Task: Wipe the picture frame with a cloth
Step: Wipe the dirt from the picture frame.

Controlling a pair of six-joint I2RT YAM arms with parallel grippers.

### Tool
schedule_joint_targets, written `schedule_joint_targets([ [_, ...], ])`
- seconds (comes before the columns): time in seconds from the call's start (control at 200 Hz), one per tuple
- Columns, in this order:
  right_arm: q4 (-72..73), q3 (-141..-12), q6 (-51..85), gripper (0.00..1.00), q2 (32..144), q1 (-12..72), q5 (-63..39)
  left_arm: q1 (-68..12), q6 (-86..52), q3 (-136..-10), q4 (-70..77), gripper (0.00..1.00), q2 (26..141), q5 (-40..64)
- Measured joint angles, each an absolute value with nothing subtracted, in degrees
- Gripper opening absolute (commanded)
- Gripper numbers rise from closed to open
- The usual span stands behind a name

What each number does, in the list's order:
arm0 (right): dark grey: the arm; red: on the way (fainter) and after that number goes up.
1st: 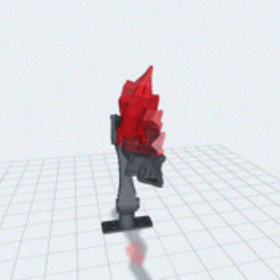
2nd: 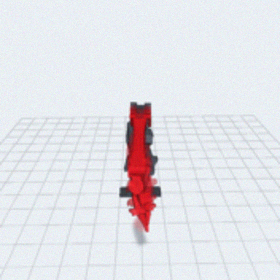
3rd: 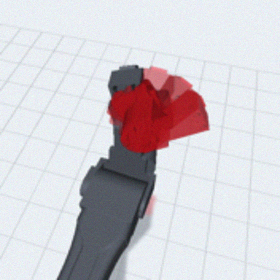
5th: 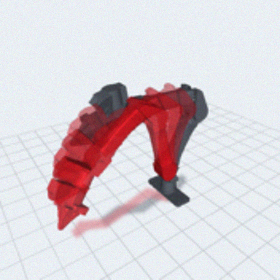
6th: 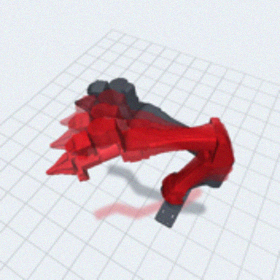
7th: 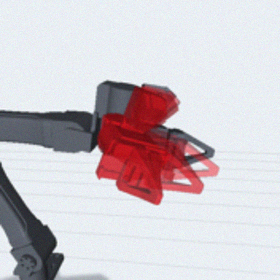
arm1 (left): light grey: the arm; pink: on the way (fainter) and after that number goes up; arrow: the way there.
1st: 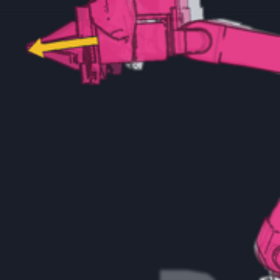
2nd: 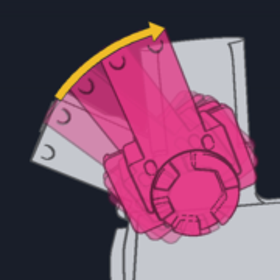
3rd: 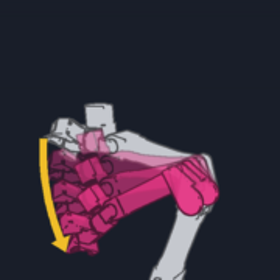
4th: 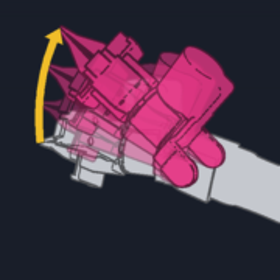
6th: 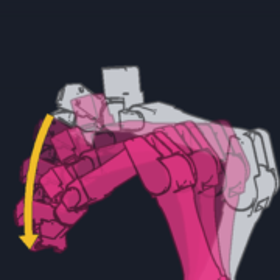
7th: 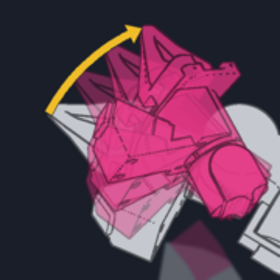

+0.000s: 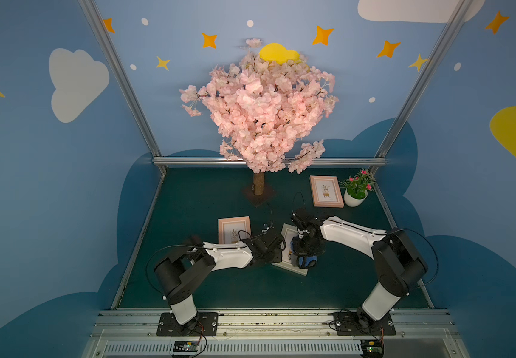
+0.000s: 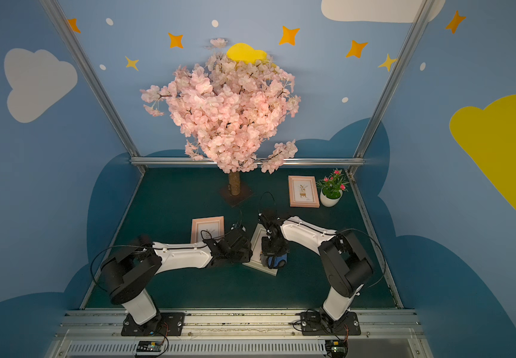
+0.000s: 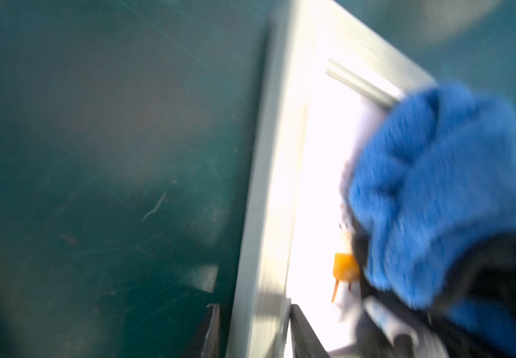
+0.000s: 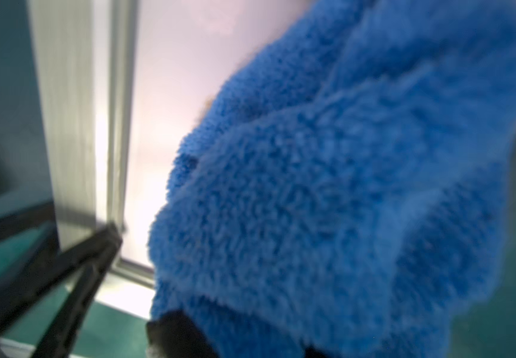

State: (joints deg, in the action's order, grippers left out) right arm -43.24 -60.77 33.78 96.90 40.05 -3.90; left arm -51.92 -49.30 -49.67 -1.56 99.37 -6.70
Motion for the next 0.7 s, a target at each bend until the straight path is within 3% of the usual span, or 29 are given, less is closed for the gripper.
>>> schedule_joint_targets([
  [0.435, -45.0, -76.4, 30.8, 0.00, 106.9, 34.8, -1.3, -52.2, -49.1, -50.1, -2.2, 0.39, 99.5, -6.6],
  [0.701, -45.5, -68.1, 31.2, 0.00, 100.8, 36.5, -1.1, -52.6, -45.7, -51.6, -3.8, 0.51, 100.1, -6.6],
])
